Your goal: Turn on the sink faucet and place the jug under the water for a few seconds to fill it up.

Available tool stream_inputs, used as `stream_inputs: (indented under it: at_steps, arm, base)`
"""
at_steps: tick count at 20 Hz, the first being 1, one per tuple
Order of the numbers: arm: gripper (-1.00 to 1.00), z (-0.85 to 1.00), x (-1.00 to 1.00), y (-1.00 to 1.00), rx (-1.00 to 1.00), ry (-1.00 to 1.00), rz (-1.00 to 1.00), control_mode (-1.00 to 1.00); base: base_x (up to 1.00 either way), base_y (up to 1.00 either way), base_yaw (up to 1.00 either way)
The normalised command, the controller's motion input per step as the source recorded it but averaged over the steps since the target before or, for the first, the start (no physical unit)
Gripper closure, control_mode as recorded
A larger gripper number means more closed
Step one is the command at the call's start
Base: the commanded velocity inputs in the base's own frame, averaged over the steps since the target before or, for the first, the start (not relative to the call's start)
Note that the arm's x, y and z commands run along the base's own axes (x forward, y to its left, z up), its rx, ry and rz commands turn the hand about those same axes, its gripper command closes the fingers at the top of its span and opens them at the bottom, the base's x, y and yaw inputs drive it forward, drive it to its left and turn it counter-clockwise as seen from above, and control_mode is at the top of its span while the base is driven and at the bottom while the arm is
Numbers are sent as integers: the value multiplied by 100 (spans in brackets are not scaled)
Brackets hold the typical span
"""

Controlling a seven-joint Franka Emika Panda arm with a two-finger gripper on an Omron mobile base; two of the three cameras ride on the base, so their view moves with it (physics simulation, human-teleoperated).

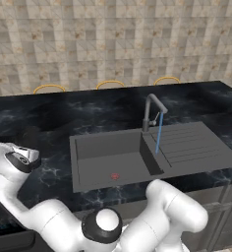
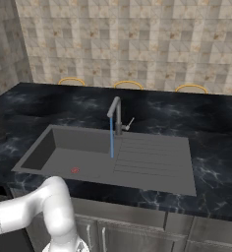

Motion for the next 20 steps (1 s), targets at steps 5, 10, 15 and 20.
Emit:
stream_inputs:
  at_steps: [5,10,15,20]
  arm:
    - [100,63,0,-80,11,0,-30,-100]
    - [100,7,0,-100,16,-2,-24,-100]
    - [100,0,0,-95,13,-6,-21,-100]
    - [100,0,0,-97,7,-2,-14,-100]
  base:
    - [0,0,0]
    - [0,0,0]
    - [0,0,0]
    - [0,0,0]
